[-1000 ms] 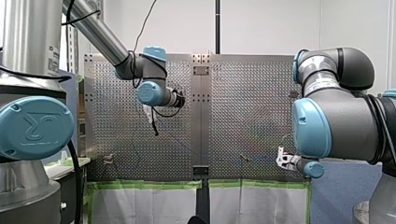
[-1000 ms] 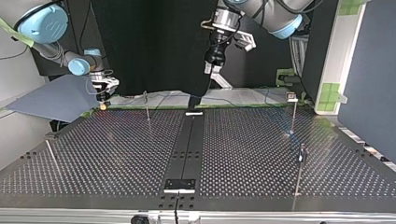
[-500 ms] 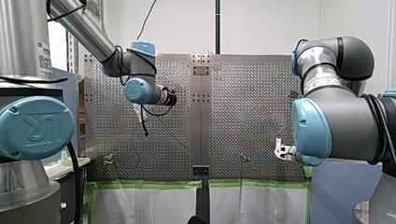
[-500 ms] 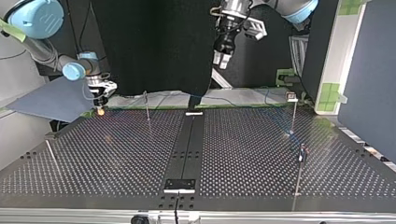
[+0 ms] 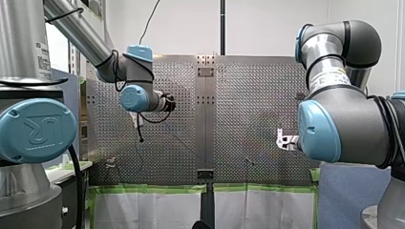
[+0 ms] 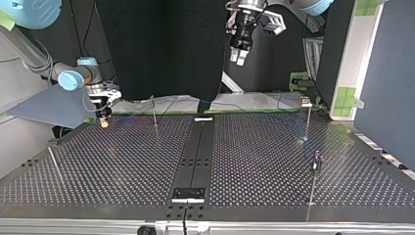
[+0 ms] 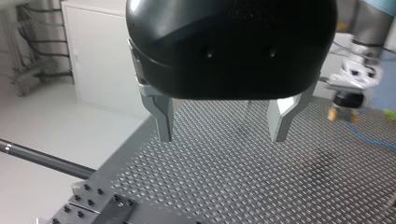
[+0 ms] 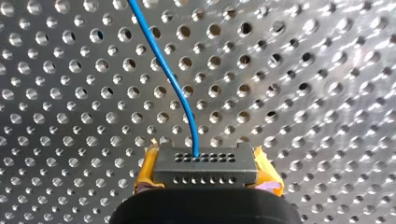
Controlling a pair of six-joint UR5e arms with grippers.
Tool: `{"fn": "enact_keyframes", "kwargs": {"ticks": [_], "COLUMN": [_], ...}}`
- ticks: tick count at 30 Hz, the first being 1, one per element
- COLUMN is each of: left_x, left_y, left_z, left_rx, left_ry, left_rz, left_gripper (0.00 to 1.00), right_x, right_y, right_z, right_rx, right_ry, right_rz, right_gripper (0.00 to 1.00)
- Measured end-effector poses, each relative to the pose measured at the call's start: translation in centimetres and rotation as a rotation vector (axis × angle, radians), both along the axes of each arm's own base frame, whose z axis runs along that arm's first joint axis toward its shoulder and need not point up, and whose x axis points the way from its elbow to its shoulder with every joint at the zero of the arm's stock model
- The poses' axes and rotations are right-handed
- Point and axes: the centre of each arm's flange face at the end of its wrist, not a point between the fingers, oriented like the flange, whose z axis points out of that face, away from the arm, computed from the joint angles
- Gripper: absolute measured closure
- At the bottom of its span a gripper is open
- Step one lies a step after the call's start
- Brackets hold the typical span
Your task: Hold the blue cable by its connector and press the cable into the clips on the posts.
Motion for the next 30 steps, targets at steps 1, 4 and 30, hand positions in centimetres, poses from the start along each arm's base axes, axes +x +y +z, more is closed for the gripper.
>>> {"fn": "enact_keyframes", "kwargs": {"ticks": [1, 4, 30], "left_x": [-0.1, -0.5, -0.8], "left_y": [0.2, 0.6, 0.6], "left_z": [-0.5, -2.0, -4.5], "left_rx": [0.01, 0.046, 0.173], "left_ry": [0.004, 0.018, 0.031], "left_rz": [0.007, 0.021, 0.006], "left_gripper": [0.0, 0.0, 0.0], "right_x": [0.0, 0.0, 0.2], "right_y": [0.2, 0.9, 6.2], "right_z": [0.3, 1.2, 4.2], "right_rx": [0.004, 0.007, 0.014], "right_ry": [0.002, 0.002, -0.066], "right_rz": [0.0, -0.007, -0.071], "right_gripper": [1.0, 1.0, 1.0]}}
